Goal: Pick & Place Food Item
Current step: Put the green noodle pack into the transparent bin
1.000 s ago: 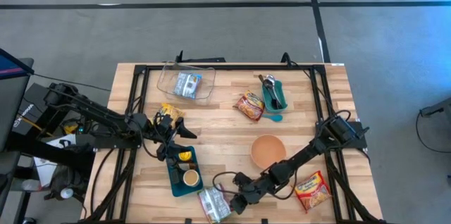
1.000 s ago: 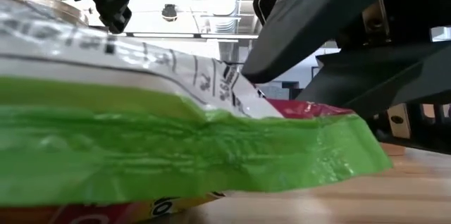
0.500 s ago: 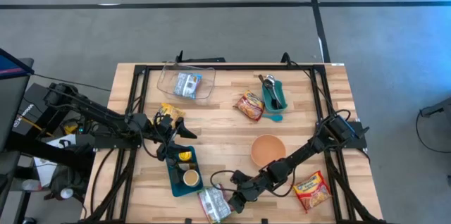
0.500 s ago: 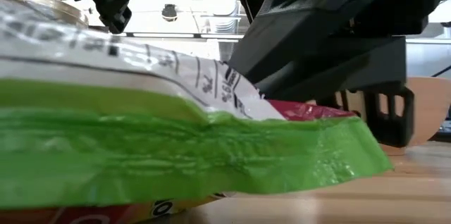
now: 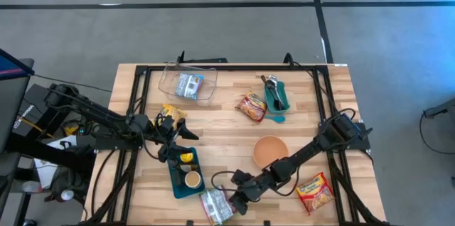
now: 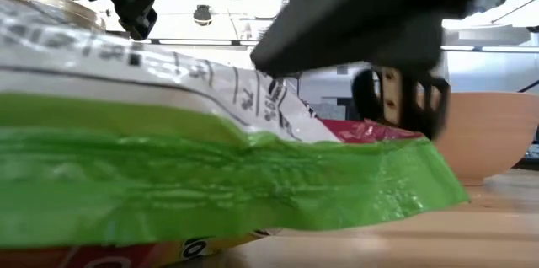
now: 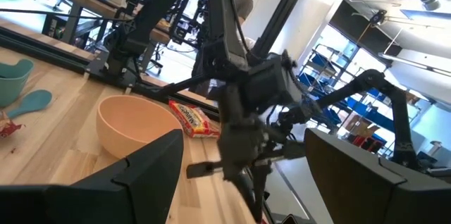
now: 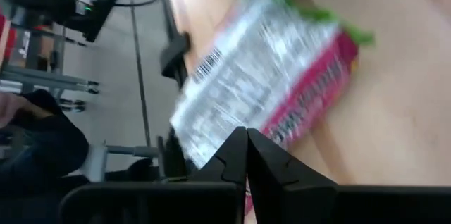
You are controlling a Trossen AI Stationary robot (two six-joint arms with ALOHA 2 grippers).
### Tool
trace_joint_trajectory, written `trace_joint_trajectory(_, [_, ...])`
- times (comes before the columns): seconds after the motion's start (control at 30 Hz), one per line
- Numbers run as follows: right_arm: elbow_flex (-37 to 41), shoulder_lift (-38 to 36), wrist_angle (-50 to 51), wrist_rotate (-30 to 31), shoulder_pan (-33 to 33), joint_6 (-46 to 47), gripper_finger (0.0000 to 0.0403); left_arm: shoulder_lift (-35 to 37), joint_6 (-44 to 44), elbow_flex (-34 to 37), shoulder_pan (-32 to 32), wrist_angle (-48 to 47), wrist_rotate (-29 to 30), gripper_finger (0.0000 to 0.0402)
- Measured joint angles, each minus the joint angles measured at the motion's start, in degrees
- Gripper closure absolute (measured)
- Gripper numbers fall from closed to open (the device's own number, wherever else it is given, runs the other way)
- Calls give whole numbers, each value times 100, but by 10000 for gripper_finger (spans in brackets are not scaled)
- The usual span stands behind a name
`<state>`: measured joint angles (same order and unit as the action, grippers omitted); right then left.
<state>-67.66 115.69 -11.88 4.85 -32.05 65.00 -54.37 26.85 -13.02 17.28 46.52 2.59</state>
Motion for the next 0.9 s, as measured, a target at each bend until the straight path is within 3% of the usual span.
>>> trace_joint_trajectory(0.13, [-67, -260, -35, 256, 24, -935, 402, 0, -2, 0, 1, 2, 47, 112])
trace_joint_trajectory(0.4, [-815, -254, 5, 318, -22, -3692, 402, 0, -4, 0, -7, 35, 96, 112])
trace_joint_trajectory(0.9, [-1740, 589, 496, 177, 54, -4405, 403, 0, -266, 0, -7, 145, 94, 112])
